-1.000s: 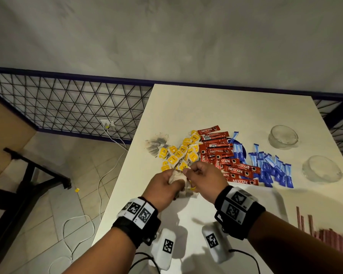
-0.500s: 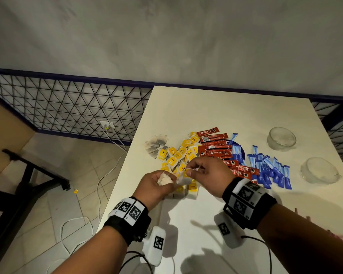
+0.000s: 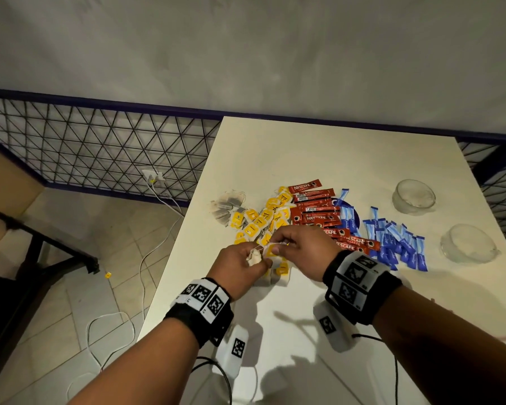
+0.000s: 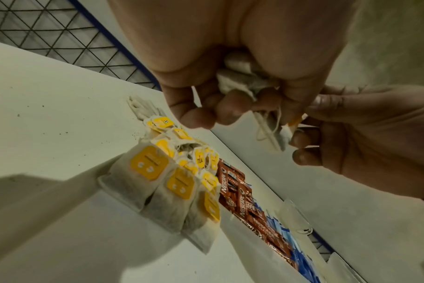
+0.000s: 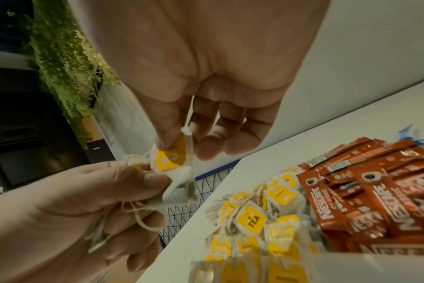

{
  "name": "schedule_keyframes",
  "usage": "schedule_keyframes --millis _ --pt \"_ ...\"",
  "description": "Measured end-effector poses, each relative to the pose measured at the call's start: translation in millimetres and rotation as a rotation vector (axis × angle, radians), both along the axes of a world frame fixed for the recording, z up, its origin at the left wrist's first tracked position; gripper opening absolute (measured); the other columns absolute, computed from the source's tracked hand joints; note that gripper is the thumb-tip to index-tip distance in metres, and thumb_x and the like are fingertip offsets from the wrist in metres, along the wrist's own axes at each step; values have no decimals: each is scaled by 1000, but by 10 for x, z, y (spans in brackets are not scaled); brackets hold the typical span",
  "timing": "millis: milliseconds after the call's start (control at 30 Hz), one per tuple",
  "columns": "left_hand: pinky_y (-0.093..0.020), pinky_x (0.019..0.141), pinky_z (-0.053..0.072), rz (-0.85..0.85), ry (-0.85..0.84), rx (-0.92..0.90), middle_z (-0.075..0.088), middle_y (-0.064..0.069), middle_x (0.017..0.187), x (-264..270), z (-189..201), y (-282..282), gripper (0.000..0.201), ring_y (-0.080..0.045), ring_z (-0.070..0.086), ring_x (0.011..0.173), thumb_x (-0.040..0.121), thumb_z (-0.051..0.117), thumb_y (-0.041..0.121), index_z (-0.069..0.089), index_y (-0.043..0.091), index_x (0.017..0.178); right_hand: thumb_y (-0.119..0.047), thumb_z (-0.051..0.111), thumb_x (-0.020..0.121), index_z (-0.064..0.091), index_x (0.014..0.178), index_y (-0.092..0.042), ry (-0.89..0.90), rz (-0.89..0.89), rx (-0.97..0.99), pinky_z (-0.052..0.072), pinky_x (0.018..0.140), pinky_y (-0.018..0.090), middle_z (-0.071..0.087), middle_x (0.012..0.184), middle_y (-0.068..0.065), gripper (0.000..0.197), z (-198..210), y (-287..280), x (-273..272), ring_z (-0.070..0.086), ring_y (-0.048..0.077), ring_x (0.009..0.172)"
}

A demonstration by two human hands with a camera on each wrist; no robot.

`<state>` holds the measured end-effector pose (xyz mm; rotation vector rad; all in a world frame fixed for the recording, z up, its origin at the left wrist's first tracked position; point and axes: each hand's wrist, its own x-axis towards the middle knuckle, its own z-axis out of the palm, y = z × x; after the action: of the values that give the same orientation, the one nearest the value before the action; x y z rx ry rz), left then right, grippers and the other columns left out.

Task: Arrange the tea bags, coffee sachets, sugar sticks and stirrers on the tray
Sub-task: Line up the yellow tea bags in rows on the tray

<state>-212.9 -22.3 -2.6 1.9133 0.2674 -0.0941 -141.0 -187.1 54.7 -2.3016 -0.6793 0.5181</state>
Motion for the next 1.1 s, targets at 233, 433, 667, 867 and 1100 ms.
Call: schedule_keyframes --millis 233,433,667,867,1100 --pt "-13 70 43 35 129 8 69 20 71 -233 -250 314 25 6 60 67 81 70 8 68 30 68 -29 53 96 61 112 -22 130 61 -302 41 74 25 60 96 0 19 -438 -97 -106 54 16 85" --pt "-33 90 52 52 171 -16 75 12 91 -397 -340 400 17 -8 68 90 64 64 42 70 33 77 -29 52 95 60 105 -24 249 29 -308 46 80 30 64 99 2 15 -677 -144 -169 59 20 89" --pt "-43 97 50 51 175 -32 75 8 93 -435 -412 450 22 -12 68 99 64 62 50 69 34 78 -25 60 91 62 94 -18 181 -55 -211 39 72 24 58 85 -3 7 -833 -150 -205 55 16 82" --pt "-32 93 51 70 187 -32 75 10 92 -453 -394 451 4 -7 68 94 76 70 32 72 36 78 -20 69 84 59 82 -21 204 -186 -109 47 68 24 57 80 0 10 -928 -112 -171 59 21 76" --pt "-23 83 49 93 195 -39 75 9 89 -476 -460 469 3 -6 68 86 81 72 25 74 25 83 -14 70 83 57 82 -17 295 -271 -48 49 57 25 58 77 5 13 -973 -81 -143 62 13 53"
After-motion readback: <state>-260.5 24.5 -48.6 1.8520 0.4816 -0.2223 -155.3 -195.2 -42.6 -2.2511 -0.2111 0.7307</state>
